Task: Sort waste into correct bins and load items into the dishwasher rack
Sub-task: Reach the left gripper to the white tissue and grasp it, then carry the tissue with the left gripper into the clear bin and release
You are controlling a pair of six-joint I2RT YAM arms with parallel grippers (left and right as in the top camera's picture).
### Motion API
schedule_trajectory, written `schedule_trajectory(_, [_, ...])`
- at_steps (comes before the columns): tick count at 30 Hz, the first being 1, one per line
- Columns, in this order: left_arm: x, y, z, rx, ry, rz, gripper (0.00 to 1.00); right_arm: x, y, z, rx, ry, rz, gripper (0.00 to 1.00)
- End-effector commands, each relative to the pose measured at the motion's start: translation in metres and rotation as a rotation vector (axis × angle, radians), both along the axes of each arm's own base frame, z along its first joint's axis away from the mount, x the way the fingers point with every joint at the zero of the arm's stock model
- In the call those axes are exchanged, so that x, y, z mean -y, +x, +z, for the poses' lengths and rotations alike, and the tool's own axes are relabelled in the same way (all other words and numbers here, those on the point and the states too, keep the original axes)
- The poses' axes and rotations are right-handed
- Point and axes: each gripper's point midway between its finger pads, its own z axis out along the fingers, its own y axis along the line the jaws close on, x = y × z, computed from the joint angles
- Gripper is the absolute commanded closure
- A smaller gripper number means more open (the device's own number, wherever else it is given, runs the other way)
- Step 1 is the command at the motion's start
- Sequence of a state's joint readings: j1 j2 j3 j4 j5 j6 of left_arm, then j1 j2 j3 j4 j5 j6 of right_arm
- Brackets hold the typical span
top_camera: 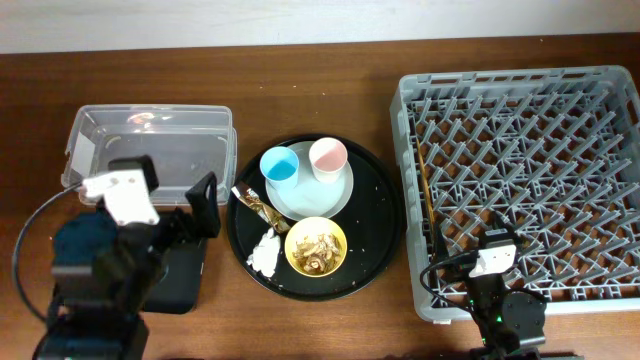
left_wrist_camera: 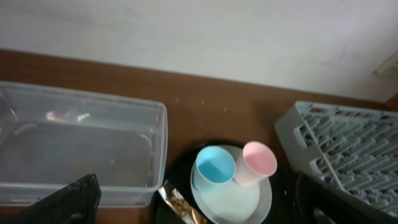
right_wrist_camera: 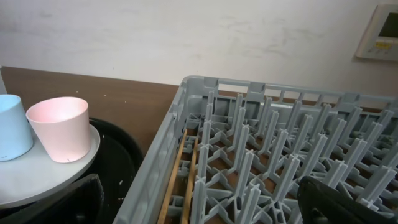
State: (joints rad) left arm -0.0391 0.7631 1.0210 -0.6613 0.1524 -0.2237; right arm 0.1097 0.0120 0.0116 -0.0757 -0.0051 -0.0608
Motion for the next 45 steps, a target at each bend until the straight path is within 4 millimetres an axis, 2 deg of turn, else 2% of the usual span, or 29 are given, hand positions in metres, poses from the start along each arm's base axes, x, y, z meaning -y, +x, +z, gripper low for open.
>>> schedule_trajectory(1, [0.009, 0.016, -0.011, -0.069, -0.085, -0.003, 0.31, -0.003, 0.0, -0.002, -0.002, -0.002, 0.013, 0.02])
schedule_trajectory(2, [0.016, 0.022, -0.027, -0.139, -0.114, -0.004, 0.34, -0.003, 0.0, -0.002, -0.002, -0.002, 0.013, 0.02])
schedule_trajectory(3, [0.028, 0.026, -0.051, -0.232, -0.106, -0.036, 0.5, -0.003, 0.0, -0.002, -0.002, -0.002, 0.013, 0.02])
schedule_trajectory(4, [0.036, 0.028, -0.064, -0.284, -0.097, -0.057, 0.55, -0.003, 0.0, -0.002, -0.002, -0.002, 0.013, 0.02])
schedule_trajectory(5, [0.049, 0.029, -0.094, -0.397, -0.061, -0.079, 0.61, -0.003, 0.0, -0.002, -0.002, -0.002, 0.013, 0.02])
schedule_trajectory(7, [0.048, 0.026, -0.141, -0.58, 0.008, -0.013, 0.6, -0.003, 0.0, -0.002, -0.002, -0.002, 0.013, 0.02])
schedule_trajectory(9, [0.055, 0.012, -0.181, -0.759, 0.05, -0.03, 0.6, -0.003, 0.0, -0.002, -0.002, -0.002, 0.013, 0.02])
schedule_trajectory(12, [0.071, -0.009, -0.224, -0.959, 0.127, -0.132, 0.59, -0.003, 0.0, -0.002, -0.002, -0.002, 0.013, 0.02])
schedule_trajectory(16, [0.08, -0.029, -0.253, -1.053, 0.178, -0.17, 0.55, -0.003, 0.0, -0.002, -0.002, -0.002, 0.013, 0.02])
schedule_trajectory(19, [0.076, -0.042, -0.272, -1.089, 0.183, -0.154, 0.51, -0.003, 0.0, -0.002, -0.002, -0.002, 0.013, 0.02])
schedule_trajectory(23, [0.078, -0.038, -0.308, -1.005, 0.157, -0.166, 0.5, -0.003, 0.0, -0.002, -0.002, -0.002, 0.013, 0.02])
schedule_trajectory(26, [0.075, -0.036, -0.319, -0.966, 0.162, -0.156, 0.5, -0.003, 0.0, -0.002, -0.002, -0.002, 0.013, 0.02])
schedule_trajectory(27, [0.075, -0.037, -0.32, -0.967, 0.165, -0.154, 0.5, -0.003, 0.0, -0.002, -0.002, -0.002, 0.013, 0.02])
schedule_trajectory(28, [0.075, -0.037, -0.32, -0.968, 0.163, -0.154, 0.55, -0.003, 0.0, -0.002, -0.002, -0.002, 0.013, 0.02])
schedule_trajectory(29, [0.075, -0.036, -0.319, -0.965, 0.161, -0.152, 0.64, -0.003, 0.0, -0.002, -0.002, -0.002, 0.013, 0.02])
schedule_trajectory(30, [0.076, -0.034, -0.318, -0.961, 0.159, -0.153, 0.79, -0.003, 0.0, -0.002, -0.002, -0.002, 0.013, 0.02])
schedule_trajectory(32, [0.078, -0.028, -0.306, -0.935, 0.152, -0.156, 0.93, -0.003, 0.0, -0.002, -0.002, -0.002, 0.013, 0.02])
schedule_trajectory(35, [0.083, -0.012, -0.27, -0.855, 0.134, -0.159, 0.96, -0.003, 0.0, -0.002, -0.002, -0.002, 0.013, 0.02])
schedule_trajectory(38, [0.079, 0.014, -0.203, -0.667, 0.131, -0.111, 0.99, -0.003, 0.0, -0.002, -0.002, -0.002, 0.013, 0.01])
schedule_trajectory(39, [0.075, 0.02, -0.188, -0.627, 0.128, -0.093, 0.99, -0.003, 0.0, -0.002, -0.002, -0.002, 0.013, 0.02])
schedule_trajectory(42, [0.048, 0.049, -0.14, -0.505, 0.081, 0.013, 0.99, -0.003, 0.0, -0.002, -0.002, -0.002, 0.013, 0.02])
schedule_trajectory(43, [0.026, 0.062, -0.128, -0.464, 0.065, 0.089, 0.98, -0.003, 0.0, -0.002, -0.002, -0.002, 0.013, 0.02])
schedule_trajectory(45, [-0.009, 0.08, -0.117, -0.401, 0.053, 0.192, 0.98, -0.003, 0.0, -0.002, -0.002, -0.002, 0.013, 0.02])
